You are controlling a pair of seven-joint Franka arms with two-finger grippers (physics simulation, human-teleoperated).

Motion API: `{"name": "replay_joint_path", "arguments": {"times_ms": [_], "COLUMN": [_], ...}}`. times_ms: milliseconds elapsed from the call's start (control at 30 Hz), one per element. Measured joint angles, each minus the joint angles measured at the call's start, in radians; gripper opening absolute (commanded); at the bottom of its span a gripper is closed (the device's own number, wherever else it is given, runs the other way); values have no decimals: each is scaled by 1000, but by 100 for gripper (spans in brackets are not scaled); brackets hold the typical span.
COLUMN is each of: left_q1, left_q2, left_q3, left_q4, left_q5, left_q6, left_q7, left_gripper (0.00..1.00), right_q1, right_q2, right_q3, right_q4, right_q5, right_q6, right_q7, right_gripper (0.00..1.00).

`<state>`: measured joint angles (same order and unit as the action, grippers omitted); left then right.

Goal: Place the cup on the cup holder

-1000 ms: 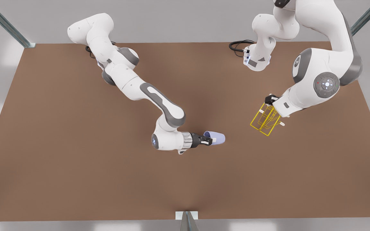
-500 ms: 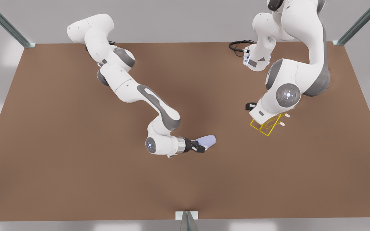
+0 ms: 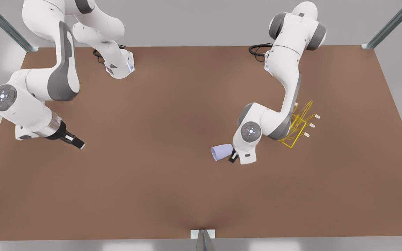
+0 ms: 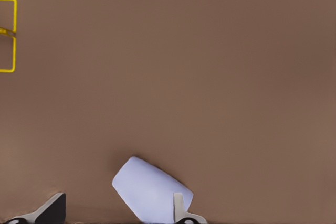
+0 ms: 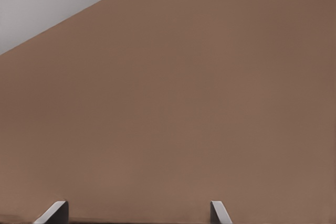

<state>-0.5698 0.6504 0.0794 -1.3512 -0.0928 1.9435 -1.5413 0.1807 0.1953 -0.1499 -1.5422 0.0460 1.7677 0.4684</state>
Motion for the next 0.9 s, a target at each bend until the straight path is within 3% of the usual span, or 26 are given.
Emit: {"name": "replay_joint_path", "arguments": {"times_ms": [267, 433, 567, 900], "left_q1": [1, -1, -23, -15], "left_q2": [-38, -46, -87, -55], "left_q3": [-62, -80, -81, -113], "left_q4": [-198, -256, -333, -333], "left_q5": [-4, 0, 2, 34], "left_q6": [338, 382, 392, 453], "left_q7": [-614, -851, -994, -1083], "left_gripper": [100, 100, 100, 100], "right_q1": [1, -35, -197, -198], "right_q2": [-15, -31, -47, -13], "right_q3": [-3, 3, 138, 148], "right_q4": [15, 5, -22, -20], "right_q5": [-21, -21, -24, -27], "right_q6": [-49, -65, -60, -21], "right_q7": [-180, -255, -302, -380], "right_gripper": [100, 100, 100, 100]}}
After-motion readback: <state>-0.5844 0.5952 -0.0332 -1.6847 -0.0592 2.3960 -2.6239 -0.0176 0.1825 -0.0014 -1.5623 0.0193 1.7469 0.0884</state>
